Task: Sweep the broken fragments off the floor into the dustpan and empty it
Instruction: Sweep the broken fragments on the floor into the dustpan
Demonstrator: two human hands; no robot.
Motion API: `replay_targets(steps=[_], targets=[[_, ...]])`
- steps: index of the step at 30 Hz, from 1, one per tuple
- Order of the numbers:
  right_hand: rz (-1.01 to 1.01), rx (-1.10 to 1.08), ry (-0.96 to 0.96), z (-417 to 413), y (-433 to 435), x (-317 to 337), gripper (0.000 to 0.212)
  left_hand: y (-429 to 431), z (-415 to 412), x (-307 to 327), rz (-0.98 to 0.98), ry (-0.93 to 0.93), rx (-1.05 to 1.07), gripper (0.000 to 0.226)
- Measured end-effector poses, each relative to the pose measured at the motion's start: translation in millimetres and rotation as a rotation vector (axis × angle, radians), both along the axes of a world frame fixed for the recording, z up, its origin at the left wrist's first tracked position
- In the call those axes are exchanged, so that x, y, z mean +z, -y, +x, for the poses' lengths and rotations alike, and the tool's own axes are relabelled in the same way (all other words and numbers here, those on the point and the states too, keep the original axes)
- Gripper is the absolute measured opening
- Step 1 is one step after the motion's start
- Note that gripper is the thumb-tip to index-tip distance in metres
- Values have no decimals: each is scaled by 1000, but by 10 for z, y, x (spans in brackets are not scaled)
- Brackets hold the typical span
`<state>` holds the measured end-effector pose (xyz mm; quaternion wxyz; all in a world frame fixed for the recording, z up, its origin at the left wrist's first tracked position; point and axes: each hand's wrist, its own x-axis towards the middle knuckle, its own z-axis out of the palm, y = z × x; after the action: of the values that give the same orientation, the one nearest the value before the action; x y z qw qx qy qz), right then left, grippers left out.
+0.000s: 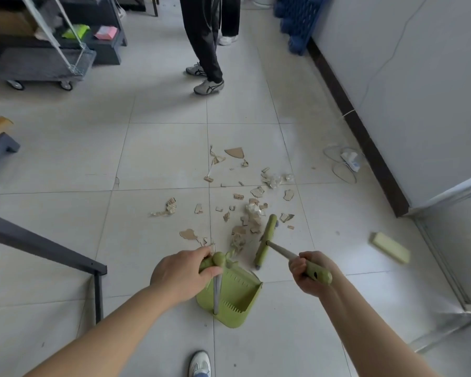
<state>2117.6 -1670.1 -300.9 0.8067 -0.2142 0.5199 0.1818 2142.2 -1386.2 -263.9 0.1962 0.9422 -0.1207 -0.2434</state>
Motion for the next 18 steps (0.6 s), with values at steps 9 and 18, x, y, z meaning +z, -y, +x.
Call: replay_targets(steps=[9,18], targets=[[-225,21,-184,-192,-280,-2,38,-124,-121,33,31,-14,-10,23],[-208,8,-186,301,-822,-33,48,-410,-3,-87,29,-15,15,28]])
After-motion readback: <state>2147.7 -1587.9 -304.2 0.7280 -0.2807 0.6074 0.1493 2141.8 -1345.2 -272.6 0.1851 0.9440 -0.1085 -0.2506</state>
